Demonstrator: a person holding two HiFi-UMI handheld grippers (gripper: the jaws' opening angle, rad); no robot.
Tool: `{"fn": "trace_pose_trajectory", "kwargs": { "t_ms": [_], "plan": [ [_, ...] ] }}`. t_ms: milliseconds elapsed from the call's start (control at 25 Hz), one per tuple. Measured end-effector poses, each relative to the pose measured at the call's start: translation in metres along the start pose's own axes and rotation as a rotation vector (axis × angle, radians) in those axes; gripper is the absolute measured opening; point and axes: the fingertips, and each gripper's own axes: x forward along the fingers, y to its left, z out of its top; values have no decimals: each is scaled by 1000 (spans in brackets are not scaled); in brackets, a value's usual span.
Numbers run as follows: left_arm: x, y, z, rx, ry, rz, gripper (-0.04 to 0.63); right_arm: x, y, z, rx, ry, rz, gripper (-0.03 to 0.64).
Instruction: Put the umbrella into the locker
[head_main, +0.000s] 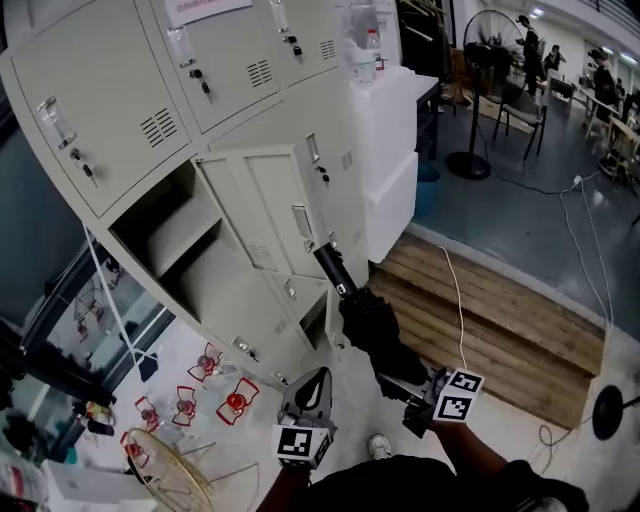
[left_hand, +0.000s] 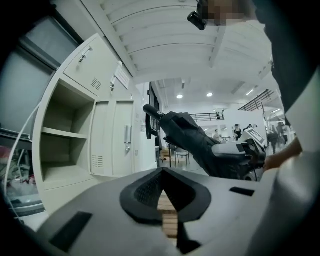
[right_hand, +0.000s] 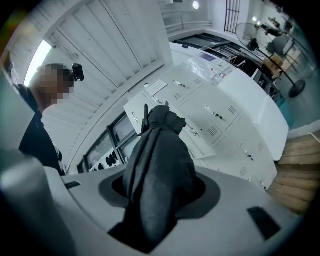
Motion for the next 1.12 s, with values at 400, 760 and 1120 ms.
{"fn": "trace_pose_trajectory", "kwargs": {
  "t_ms": [400, 760, 1120],
  "plan": [
    [-11, 63, -3, -13, -19, 229, -3, 68, -14, -14, 54, 118, 150, 209],
    [-32, 143, -17, -37, 12, 375, -3, 154, -28, -39, 99, 199, 223, 209],
    [-35, 219, -16, -45, 3, 444, -3, 237, -42, -66, 94, 272, 221, 210]
  ]
}}
